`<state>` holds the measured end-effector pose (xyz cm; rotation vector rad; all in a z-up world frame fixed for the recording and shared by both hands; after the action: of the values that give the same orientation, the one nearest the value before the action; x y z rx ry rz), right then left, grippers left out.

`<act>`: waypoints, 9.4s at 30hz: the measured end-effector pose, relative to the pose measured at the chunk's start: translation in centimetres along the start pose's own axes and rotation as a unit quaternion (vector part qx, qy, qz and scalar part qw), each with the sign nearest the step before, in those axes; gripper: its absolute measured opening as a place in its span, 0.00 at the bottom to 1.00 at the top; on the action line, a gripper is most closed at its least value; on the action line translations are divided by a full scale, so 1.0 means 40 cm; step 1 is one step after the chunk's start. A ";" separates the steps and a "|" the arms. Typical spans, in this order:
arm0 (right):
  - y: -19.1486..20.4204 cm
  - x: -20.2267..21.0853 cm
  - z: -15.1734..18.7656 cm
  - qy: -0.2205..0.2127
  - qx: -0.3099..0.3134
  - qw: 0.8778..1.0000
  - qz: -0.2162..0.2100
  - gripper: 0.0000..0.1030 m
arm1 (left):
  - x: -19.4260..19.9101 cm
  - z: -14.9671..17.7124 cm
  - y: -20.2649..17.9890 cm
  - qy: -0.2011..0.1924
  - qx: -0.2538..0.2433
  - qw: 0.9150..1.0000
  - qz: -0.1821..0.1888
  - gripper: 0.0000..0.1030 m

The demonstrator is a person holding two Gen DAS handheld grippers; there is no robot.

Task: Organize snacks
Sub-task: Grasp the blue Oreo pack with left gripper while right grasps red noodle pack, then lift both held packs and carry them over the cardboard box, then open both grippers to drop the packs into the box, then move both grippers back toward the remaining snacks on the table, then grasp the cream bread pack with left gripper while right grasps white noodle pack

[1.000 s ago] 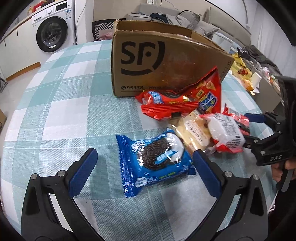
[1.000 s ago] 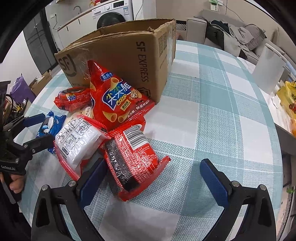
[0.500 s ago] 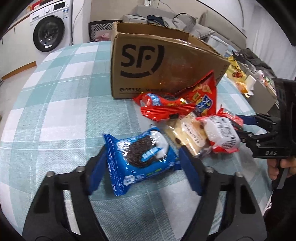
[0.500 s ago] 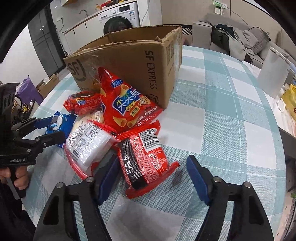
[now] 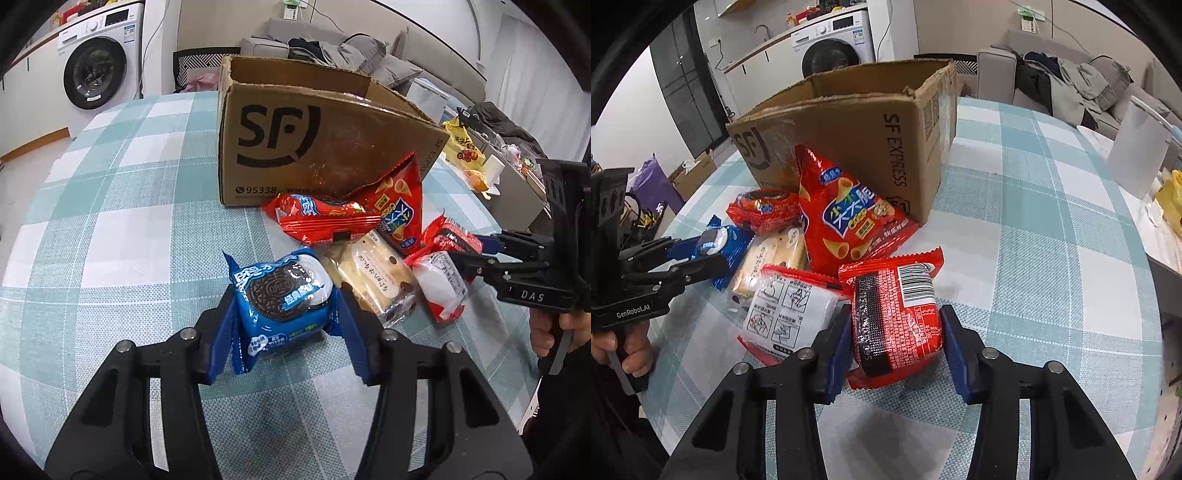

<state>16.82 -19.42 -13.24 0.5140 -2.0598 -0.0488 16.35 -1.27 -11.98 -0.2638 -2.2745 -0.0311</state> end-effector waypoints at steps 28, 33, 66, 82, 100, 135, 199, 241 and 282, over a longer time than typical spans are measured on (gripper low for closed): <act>0.035 0.137 -0.063 -0.083 -0.002 0.996 -0.034 0.45 | 0.108 -0.045 -0.028 -0.054 -0.006 0.998 0.002 0.43; 0.042 0.152 -0.071 -0.092 -0.004 0.995 -0.038 0.45 | 0.137 -0.059 -0.030 -0.068 -0.007 0.998 0.000 0.43; 0.115 0.213 -0.166 -0.149 -0.039 0.986 -0.070 0.45 | 0.231 -0.231 -0.028 -0.128 -0.023 0.991 -0.018 0.43; 0.125 0.218 -0.248 -0.160 -0.055 0.983 -0.075 0.45 | 0.200 -0.327 -0.019 -0.132 -0.030 0.991 -0.015 0.43; 0.131 0.183 -0.321 -0.150 -0.063 0.984 -0.073 0.45 | 0.133 -0.426 0.005 -0.135 -0.031 0.990 -0.023 0.43; 0.125 -0.003 -0.424 -0.106 -0.094 0.987 -0.072 0.45 | -0.066 -0.478 0.048 -0.098 -0.036 0.994 -0.032 0.43; 0.083 0.074 -0.108 -0.061 -0.052 0.996 -0.029 1.00 | 0.127 -0.202 0.005 -0.101 -0.034 0.993 -0.048 0.99; 0.011 -0.036 0.005 0.055 -0.008 0.998 0.009 0.99 | -0.005 -0.136 -0.012 -0.029 -0.049 0.998 -0.038 0.99; -0.013 0.014 -0.036 0.001 -0.017 1.000 0.003 0.46 | -0.122 -0.095 -0.159 0.042 -0.041 0.998 -0.010 0.99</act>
<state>17.95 -19.86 -12.15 0.4874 -2.0543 -0.0805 21.02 -8.77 -12.75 -0.2784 -2.1948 -0.1431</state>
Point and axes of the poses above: each gripper's, at about its wrist camera, not at the fingertips, and x roughly against the way its jaws point, y to its left, z to its underside, the point moved 9 cm from there along -x, roughly the way its jaws point, and after that the axes turned 12 degrees about -x, right-handed, at the moved point
